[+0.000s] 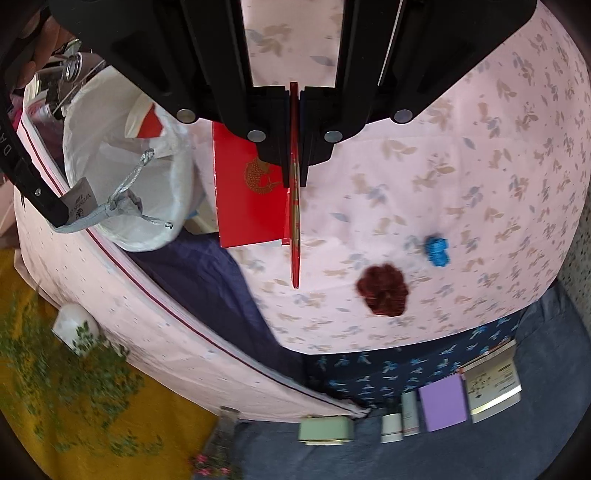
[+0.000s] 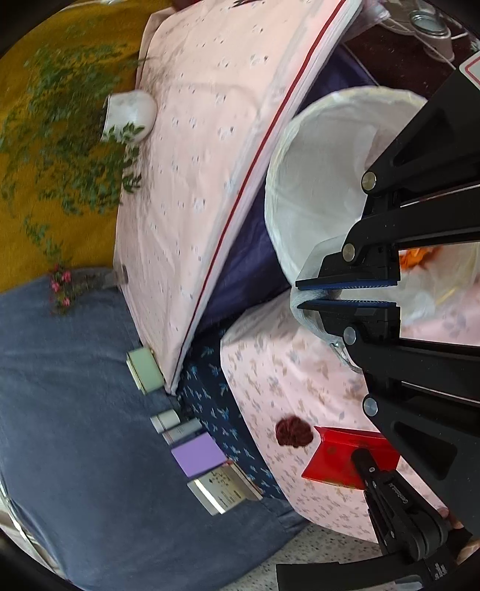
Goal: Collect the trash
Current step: 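Carry the envelope and pouch over the white bin and open both tools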
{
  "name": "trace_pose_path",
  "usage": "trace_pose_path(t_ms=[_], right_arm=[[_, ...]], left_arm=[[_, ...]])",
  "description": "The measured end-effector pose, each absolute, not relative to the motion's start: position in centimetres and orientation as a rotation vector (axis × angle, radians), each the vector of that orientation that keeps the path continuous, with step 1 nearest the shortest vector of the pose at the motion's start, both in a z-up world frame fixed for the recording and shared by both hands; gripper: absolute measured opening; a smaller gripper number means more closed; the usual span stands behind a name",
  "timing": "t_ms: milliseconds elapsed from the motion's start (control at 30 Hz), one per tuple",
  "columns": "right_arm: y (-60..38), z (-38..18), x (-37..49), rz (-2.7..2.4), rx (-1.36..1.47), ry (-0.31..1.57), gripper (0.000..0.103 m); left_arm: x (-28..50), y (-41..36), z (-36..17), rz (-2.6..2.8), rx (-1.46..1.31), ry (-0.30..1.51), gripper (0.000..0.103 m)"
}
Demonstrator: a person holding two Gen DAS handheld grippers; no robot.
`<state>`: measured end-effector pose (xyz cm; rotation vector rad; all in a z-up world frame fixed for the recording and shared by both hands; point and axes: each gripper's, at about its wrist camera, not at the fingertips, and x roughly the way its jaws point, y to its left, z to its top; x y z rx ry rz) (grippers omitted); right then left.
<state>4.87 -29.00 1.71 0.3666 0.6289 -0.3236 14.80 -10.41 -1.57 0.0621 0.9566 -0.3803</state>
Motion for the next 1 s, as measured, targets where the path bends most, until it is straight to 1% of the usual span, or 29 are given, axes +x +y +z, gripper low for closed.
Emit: trace_pose_path(t_ms=[500, 1000], right_arm=[[-34.7, 0.1, 0.0, -0.421, 0.435, 0.615, 0.005], [-36.7, -1.5, -1.6, -0.442, 0.475, 0.629, 0.005]], left_arm=[[11.3, -18.3, -1.9, -0.501, 0.161, 0.956, 0.002], [9.9, -21.4, -2.9, -0.541, 0.199, 0.983, 0.004]])
